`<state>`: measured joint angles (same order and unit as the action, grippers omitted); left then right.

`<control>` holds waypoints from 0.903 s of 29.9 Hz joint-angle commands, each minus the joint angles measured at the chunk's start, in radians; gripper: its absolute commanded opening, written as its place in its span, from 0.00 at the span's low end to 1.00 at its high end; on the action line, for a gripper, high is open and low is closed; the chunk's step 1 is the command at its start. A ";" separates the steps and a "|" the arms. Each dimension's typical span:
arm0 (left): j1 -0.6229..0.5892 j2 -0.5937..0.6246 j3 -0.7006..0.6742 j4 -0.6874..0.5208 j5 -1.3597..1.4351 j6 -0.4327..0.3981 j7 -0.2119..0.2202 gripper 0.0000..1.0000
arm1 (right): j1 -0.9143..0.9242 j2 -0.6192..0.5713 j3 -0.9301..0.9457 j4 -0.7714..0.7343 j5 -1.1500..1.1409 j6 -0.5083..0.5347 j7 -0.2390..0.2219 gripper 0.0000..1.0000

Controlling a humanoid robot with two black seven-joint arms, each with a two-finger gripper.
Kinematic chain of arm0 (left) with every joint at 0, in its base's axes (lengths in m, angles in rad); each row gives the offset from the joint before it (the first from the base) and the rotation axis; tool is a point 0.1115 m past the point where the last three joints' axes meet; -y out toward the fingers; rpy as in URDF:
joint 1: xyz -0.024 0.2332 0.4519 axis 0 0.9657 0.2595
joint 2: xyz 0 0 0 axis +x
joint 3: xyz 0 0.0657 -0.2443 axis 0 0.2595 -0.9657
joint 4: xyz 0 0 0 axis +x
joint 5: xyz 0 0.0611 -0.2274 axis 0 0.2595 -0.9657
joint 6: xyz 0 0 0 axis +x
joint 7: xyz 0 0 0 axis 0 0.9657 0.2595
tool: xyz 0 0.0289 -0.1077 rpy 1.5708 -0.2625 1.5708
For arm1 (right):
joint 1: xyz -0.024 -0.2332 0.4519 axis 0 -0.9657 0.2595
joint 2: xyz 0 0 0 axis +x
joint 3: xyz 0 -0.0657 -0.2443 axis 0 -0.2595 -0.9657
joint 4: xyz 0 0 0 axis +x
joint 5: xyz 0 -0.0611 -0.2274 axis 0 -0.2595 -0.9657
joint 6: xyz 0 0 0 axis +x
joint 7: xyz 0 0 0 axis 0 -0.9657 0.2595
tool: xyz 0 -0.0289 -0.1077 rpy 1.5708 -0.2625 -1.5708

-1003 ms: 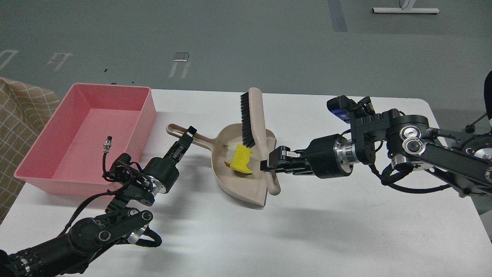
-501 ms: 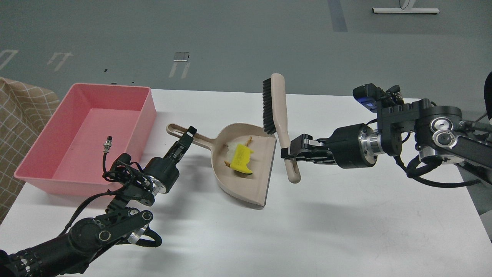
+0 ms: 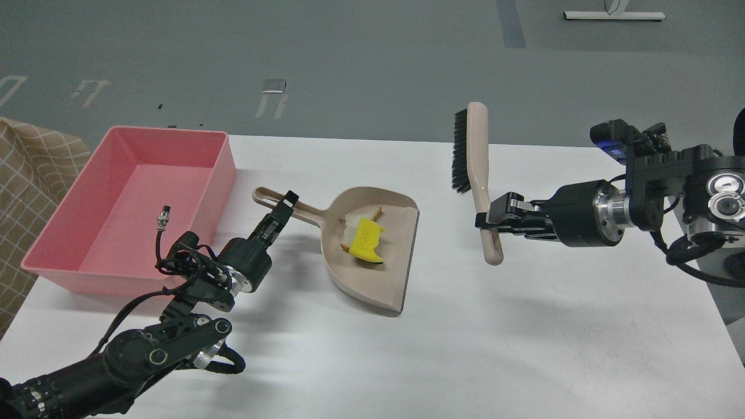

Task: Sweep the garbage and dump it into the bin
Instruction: 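Lift the brush away from the dustpan with the right gripper, then lift the dustpan with the left gripper over the pink bin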

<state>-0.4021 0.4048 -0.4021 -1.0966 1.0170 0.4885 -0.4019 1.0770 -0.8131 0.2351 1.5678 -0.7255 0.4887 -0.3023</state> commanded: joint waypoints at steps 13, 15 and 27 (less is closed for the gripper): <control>-0.018 0.045 -0.003 -0.055 -0.008 0.000 0.012 0.00 | -0.051 -0.121 -0.002 0.001 0.000 0.000 0.002 0.00; -0.023 0.052 -0.003 -0.068 -0.012 0.000 0.012 0.00 | -0.055 -0.136 0.000 0.000 0.000 0.000 0.002 0.00; -0.044 0.091 -0.009 -0.115 -0.051 0.000 0.023 0.00 | -0.069 -0.170 0.003 0.001 0.001 0.000 0.003 0.00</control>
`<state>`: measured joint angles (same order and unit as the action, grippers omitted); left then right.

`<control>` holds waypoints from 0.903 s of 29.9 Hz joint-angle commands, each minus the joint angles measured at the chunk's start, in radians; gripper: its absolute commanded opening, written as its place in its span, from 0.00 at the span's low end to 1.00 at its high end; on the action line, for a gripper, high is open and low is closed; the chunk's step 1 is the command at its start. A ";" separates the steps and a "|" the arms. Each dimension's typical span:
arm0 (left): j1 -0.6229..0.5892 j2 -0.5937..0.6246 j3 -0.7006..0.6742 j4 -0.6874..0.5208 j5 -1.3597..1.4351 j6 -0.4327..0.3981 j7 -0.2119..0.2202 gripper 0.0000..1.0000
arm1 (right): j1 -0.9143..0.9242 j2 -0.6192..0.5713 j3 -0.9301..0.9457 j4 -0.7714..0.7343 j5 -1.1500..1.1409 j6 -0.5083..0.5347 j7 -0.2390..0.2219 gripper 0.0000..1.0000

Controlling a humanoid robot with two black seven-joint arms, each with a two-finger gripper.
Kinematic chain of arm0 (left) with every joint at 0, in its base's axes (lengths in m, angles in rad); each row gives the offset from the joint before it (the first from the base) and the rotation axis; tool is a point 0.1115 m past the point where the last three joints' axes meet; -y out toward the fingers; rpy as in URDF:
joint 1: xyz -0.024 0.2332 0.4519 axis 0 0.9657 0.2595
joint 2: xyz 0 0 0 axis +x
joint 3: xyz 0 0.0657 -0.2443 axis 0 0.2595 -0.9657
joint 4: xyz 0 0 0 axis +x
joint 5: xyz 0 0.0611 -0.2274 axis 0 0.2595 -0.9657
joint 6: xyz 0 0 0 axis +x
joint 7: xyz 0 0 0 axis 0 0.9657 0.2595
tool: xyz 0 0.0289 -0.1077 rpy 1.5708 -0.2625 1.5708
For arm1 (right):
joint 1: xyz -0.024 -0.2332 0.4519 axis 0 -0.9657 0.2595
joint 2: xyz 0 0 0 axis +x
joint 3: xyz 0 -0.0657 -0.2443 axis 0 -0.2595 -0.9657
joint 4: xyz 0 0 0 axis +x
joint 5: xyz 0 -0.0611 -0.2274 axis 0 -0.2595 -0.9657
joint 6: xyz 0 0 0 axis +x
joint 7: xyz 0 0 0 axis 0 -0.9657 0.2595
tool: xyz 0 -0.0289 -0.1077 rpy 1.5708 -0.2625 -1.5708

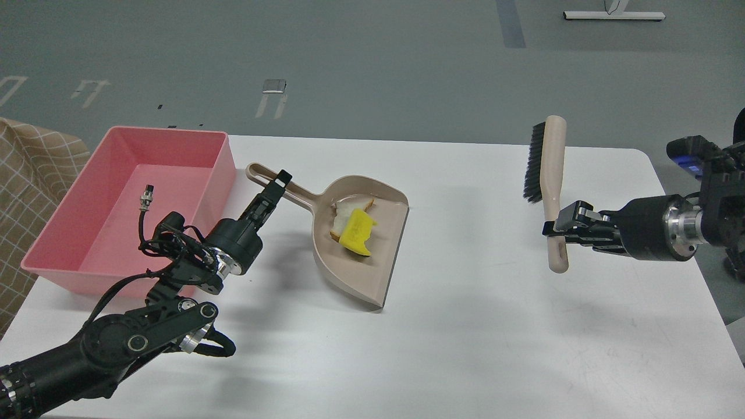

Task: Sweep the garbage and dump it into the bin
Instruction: 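Lift the dustpan with the left gripper over the pink bin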

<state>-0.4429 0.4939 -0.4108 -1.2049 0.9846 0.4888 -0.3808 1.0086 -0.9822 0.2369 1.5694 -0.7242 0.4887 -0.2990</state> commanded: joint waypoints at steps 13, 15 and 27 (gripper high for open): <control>-0.013 0.006 0.001 -0.019 -0.109 0.000 0.014 0.00 | -0.007 -0.001 0.001 0.000 -0.001 0.000 0.000 0.00; -0.016 0.008 0.001 -0.019 -0.121 0.000 0.014 0.00 | -0.008 -0.001 0.001 0.000 0.000 0.000 0.000 0.00; -0.060 0.052 -0.010 -0.031 -0.213 0.000 0.014 0.00 | -0.015 -0.006 0.001 0.000 0.000 0.000 0.000 0.00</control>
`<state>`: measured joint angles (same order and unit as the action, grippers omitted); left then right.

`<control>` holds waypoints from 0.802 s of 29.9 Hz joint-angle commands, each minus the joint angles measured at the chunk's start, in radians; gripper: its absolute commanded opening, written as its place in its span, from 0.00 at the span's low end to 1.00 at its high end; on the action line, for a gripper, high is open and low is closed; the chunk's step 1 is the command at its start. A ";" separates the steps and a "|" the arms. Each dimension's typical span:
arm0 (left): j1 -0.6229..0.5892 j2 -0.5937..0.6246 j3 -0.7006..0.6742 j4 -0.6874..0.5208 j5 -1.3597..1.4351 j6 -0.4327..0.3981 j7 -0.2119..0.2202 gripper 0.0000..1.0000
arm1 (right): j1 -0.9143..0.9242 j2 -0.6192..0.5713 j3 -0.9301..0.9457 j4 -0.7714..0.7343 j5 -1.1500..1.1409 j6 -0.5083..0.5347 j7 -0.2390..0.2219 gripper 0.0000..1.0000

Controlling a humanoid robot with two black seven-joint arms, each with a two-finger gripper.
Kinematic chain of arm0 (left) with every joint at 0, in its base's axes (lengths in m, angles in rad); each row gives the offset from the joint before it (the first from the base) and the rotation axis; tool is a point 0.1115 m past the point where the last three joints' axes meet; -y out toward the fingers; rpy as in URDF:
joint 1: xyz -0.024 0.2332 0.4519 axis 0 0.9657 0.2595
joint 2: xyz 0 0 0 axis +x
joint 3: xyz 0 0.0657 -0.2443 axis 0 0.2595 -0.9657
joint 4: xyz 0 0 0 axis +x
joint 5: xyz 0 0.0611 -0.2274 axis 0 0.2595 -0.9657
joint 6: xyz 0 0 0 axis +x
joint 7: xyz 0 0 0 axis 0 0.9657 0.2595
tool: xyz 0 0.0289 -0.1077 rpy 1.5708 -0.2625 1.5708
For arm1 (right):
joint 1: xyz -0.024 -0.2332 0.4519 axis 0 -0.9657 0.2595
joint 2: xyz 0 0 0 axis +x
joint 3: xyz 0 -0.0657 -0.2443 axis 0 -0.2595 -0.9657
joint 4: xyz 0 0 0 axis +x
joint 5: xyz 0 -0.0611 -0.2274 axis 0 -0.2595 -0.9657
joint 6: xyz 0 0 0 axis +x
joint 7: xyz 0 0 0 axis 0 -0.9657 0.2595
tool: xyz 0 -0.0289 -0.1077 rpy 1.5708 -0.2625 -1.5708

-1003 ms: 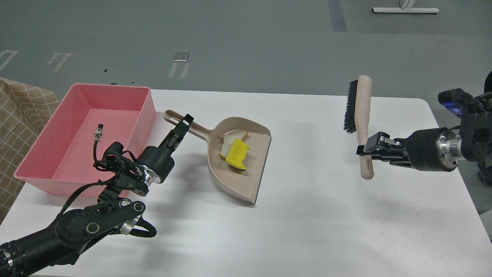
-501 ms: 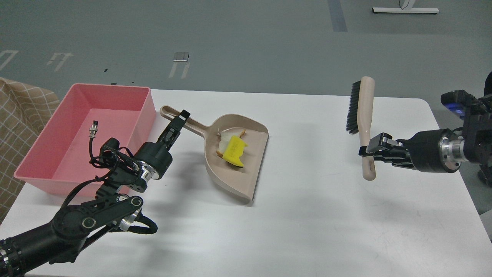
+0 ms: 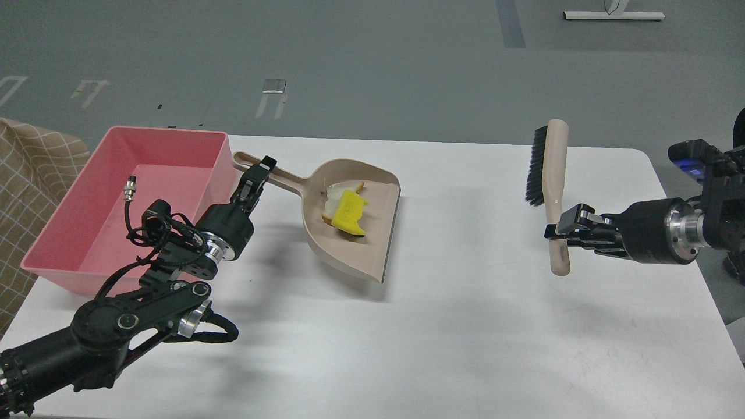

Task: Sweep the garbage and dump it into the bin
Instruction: 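Lift the dustpan with the left gripper over the pink bin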

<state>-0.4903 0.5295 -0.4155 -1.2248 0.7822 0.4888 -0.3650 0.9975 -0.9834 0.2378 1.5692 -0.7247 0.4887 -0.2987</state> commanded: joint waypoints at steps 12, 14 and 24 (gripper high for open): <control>-0.085 0.135 -0.006 -0.091 -0.164 0.000 0.006 0.00 | -0.011 -0.005 0.000 0.003 0.001 0.000 0.000 0.00; -0.099 0.165 -0.006 -0.099 -0.192 0.000 0.006 0.00 | -0.011 -0.003 -0.002 0.003 0.001 0.000 0.000 0.00; -0.136 0.343 -0.032 -0.116 -0.271 0.000 0.005 0.00 | -0.017 0.003 -0.002 0.003 -0.001 0.000 0.000 0.00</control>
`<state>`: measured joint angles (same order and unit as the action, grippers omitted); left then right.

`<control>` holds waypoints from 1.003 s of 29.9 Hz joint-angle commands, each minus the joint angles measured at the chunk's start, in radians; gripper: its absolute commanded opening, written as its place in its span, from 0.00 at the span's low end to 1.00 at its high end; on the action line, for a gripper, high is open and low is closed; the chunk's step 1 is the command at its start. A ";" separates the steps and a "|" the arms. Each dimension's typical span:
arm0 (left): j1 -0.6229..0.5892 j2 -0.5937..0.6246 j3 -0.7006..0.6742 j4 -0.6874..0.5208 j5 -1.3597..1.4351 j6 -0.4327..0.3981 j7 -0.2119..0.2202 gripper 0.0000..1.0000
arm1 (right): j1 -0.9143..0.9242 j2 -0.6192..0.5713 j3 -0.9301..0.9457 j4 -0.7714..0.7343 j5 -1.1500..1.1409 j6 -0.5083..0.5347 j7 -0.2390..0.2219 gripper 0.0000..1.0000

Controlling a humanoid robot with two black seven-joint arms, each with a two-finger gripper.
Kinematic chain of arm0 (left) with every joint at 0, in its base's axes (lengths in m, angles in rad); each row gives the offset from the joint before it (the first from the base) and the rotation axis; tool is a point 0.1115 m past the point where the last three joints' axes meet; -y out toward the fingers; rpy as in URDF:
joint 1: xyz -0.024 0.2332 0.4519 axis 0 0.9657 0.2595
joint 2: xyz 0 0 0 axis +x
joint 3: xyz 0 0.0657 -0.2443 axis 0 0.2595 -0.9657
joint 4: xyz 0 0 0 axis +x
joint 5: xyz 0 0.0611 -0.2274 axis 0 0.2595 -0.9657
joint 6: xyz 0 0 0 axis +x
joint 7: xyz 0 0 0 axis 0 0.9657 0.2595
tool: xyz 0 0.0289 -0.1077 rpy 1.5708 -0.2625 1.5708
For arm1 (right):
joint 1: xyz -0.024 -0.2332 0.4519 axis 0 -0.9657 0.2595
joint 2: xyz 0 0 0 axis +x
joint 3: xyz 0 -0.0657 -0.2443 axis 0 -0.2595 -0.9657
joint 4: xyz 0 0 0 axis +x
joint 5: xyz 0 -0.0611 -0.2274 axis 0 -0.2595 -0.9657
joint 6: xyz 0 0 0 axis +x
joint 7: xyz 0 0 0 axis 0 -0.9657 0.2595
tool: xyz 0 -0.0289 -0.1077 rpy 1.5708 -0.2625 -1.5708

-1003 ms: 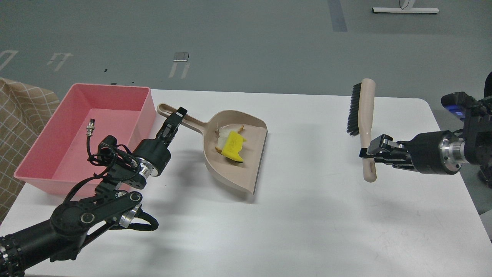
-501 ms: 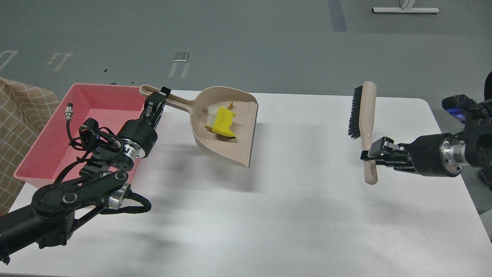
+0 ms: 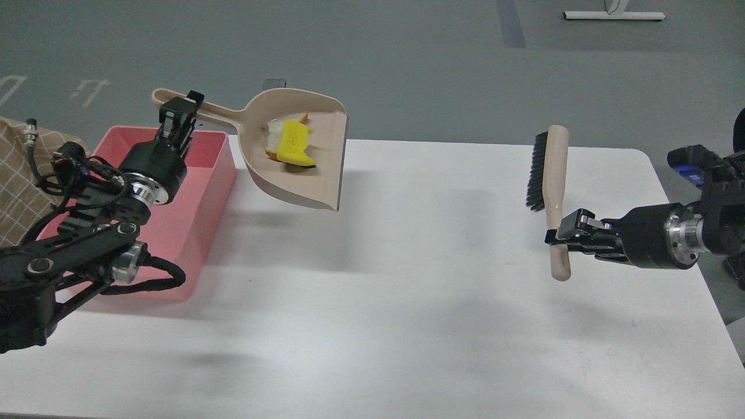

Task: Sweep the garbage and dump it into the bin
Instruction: 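Lift the dustpan with the left gripper over the pink bin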

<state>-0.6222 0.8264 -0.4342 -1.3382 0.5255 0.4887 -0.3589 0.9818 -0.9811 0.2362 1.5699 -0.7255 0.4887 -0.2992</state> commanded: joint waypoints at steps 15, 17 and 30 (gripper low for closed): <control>0.016 0.221 -0.054 0.002 -0.030 -0.131 -0.015 0.00 | -0.011 0.005 -0.001 -0.001 -0.002 0.000 0.000 0.00; 0.018 0.237 -0.052 0.004 -0.030 -0.144 -0.015 0.00 | -0.017 0.005 -0.001 -0.001 -0.002 0.000 0.000 0.00; 0.042 0.327 -0.038 0.056 -0.032 -0.211 -0.064 0.00 | -0.017 0.015 -0.001 -0.001 -0.002 0.000 0.000 0.00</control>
<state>-0.5907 1.1352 -0.4735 -1.3000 0.4931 0.2926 -0.4051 0.9648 -0.9715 0.2356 1.5692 -0.7272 0.4887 -0.2992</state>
